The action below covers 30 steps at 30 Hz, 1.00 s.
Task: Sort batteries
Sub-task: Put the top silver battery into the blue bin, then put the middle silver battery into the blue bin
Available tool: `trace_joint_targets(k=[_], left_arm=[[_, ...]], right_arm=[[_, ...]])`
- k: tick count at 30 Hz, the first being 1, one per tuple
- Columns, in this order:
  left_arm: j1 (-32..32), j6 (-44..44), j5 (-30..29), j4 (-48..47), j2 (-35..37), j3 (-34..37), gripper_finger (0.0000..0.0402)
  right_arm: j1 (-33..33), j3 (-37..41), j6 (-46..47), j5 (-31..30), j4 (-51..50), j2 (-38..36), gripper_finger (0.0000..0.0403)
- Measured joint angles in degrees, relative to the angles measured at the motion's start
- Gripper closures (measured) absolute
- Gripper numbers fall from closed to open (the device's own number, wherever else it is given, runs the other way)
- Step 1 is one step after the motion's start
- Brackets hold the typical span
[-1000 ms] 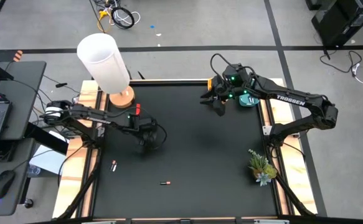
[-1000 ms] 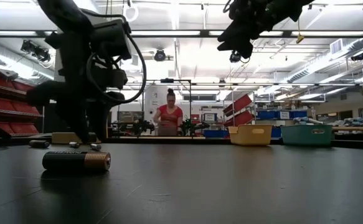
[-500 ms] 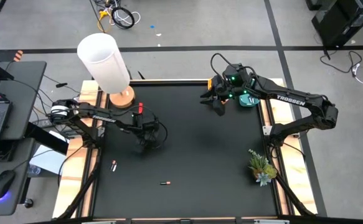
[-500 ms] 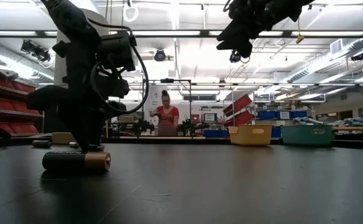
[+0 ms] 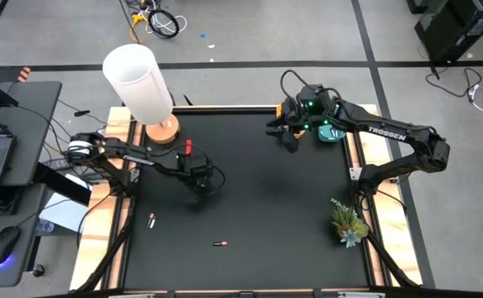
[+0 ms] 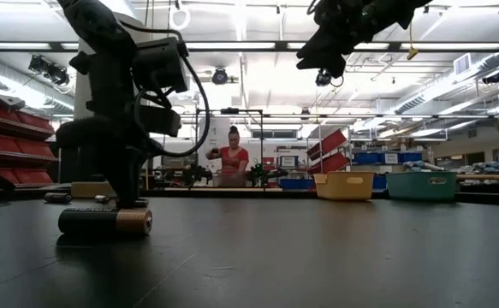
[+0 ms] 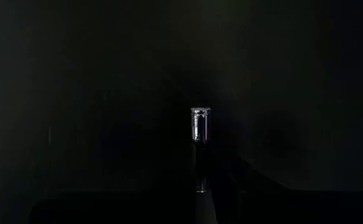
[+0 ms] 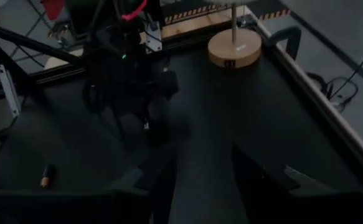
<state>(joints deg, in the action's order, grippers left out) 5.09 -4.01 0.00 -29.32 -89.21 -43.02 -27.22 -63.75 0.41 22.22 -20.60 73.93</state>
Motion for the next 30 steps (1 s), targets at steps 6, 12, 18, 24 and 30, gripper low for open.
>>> trace_joint_targets(k=[6,12,18,24,30], left_arm=[[-2.2,5.1,-4.6,-0.1,-0.4,-2.9,0.0379],[-2.7,12.5,-9.7,1.2,-0.3,-6.2,0.0401],[-3.4,16.9,-12.6,7.6,-0.3,-9.3,0.0401],[-4.4,16.5,-13.4,13.6,-0.2,-12.5,0.0401],[-4.4,18.3,-8.7,8.6,-0.2,-15.8,0.0393]], right_arm=[[-1.3,0.0,-2.8,-0.3,7.2,0.0,0.024],[-3.6,0.0,-5.1,-0.3,12.2,0.0,0.024],[-4.2,0.0,-4.7,0.2,8.5,0.0,0.024],[-4.2,0.0,-6.1,0.5,1.1,0.0,0.024],[-4.2,0.0,-8.6,2.0,-4.3,0.1,0.0239]])
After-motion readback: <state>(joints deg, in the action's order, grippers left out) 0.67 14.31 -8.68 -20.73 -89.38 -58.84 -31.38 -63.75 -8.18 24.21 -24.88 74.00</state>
